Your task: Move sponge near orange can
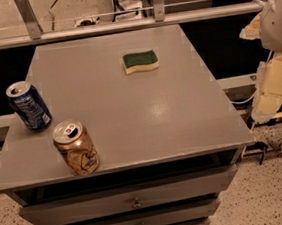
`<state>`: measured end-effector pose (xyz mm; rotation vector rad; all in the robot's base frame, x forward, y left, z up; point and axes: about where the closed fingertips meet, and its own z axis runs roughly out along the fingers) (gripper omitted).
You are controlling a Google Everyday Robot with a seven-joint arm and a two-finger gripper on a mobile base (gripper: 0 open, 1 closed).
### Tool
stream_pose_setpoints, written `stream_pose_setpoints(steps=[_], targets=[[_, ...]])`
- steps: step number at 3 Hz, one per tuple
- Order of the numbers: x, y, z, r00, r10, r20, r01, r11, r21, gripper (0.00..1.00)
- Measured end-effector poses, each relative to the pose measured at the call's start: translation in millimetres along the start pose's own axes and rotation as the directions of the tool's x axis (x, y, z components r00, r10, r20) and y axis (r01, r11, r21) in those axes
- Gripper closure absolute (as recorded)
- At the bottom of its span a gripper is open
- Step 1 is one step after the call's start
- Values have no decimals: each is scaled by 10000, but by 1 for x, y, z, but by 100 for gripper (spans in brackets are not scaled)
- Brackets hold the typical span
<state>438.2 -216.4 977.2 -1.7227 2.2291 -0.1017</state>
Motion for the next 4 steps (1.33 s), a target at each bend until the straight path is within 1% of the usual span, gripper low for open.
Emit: stream_pose_setpoints(steps=[1, 2, 3, 4], targets=[[0, 0, 0, 10000, 0, 1, 0, 10000, 2, 0], [-6, -23, 3, 9999, -10, 109, 8, 9997, 235, 0], [-20, -78, 11, 9983, -67, 580, 22, 9970, 773, 0], [-53, -145, 14, 9794, -68, 2017, -237, 9886, 1484, 0]])
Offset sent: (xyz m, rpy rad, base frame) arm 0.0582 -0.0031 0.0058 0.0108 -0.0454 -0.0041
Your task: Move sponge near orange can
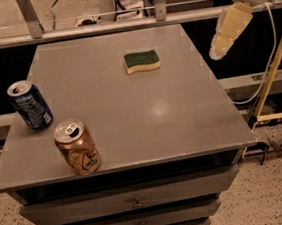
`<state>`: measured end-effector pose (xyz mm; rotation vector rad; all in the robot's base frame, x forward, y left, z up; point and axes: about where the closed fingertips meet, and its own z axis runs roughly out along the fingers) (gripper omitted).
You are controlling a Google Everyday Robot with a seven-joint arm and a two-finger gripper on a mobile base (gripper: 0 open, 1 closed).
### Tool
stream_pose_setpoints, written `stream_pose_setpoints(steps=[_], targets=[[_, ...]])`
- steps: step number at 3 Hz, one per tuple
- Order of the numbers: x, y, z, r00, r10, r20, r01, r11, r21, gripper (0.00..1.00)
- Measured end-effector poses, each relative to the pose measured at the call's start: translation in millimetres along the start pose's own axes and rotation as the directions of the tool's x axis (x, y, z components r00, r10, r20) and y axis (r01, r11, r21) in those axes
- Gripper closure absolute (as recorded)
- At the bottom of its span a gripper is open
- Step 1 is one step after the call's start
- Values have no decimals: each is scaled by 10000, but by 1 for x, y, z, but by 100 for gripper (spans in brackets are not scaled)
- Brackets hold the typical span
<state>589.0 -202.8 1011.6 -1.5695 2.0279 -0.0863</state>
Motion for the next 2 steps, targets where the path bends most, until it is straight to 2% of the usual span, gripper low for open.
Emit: stream_pose_setpoints(steps=[1, 2], targets=[[-38, -46, 24, 9754, 652, 2107, -732, 9969, 303, 0], [-78, -68, 67, 8802, 1746, 4413, -1763, 9836, -375, 0]])
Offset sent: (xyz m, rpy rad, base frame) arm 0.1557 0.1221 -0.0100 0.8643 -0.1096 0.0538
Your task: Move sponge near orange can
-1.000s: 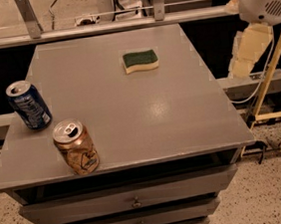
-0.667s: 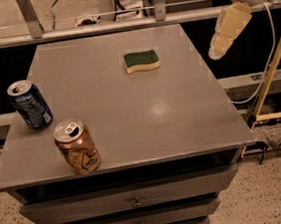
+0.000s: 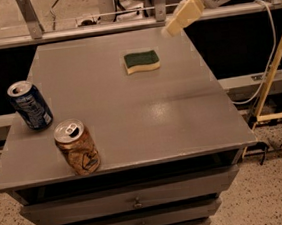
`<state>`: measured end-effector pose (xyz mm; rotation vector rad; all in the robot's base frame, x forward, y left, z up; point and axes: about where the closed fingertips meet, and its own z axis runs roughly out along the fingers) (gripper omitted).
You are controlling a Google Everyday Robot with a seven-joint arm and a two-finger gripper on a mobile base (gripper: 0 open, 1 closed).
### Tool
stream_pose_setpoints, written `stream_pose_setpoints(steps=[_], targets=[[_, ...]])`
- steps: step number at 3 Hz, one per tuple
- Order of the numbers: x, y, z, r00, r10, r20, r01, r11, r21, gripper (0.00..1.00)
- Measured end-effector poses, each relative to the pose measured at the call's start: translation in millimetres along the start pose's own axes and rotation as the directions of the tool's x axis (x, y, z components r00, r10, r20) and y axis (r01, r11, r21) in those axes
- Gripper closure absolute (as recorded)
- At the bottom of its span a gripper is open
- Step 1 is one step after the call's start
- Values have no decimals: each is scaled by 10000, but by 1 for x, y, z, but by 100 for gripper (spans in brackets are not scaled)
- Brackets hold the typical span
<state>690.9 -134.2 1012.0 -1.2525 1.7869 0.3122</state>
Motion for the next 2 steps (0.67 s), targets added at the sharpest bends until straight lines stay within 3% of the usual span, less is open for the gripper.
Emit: stream_pose_setpoints(steps=[1, 2], targets=[[-9, 1, 61, 9873, 713, 1420, -642, 9965, -540, 0], [-3, 5, 106, 9839, 854, 1569, -774, 9954, -563, 0]])
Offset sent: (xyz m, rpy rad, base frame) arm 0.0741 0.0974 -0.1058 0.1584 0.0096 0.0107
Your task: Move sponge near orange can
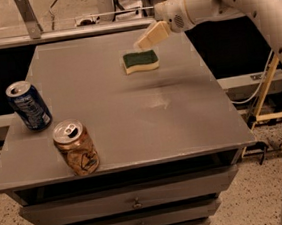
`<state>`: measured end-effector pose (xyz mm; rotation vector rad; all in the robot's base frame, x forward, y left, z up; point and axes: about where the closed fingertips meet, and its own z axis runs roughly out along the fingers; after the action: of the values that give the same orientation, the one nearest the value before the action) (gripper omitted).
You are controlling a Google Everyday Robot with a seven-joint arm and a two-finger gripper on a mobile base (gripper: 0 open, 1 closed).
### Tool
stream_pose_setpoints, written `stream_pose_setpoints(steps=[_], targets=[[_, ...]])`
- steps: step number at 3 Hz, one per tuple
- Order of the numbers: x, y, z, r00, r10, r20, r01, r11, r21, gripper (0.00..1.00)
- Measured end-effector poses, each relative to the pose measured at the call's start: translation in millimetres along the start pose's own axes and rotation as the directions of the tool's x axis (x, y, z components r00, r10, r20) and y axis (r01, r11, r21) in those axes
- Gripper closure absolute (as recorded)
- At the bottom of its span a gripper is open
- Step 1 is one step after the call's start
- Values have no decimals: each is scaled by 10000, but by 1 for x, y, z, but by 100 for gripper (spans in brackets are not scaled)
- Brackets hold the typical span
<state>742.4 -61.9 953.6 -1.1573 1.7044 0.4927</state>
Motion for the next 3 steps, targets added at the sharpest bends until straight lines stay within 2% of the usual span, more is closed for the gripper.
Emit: stream_pose_setpoints(steps=[1, 2, 3], targets=[[24, -1, 24, 9988, 102, -479, -87, 9994, 320, 0], [50, 3, 41, 9926, 100, -1213, -54, 9993, 377, 0], [73, 8, 54, 9869, 278, -1590, -273, 9996, 56, 16]])
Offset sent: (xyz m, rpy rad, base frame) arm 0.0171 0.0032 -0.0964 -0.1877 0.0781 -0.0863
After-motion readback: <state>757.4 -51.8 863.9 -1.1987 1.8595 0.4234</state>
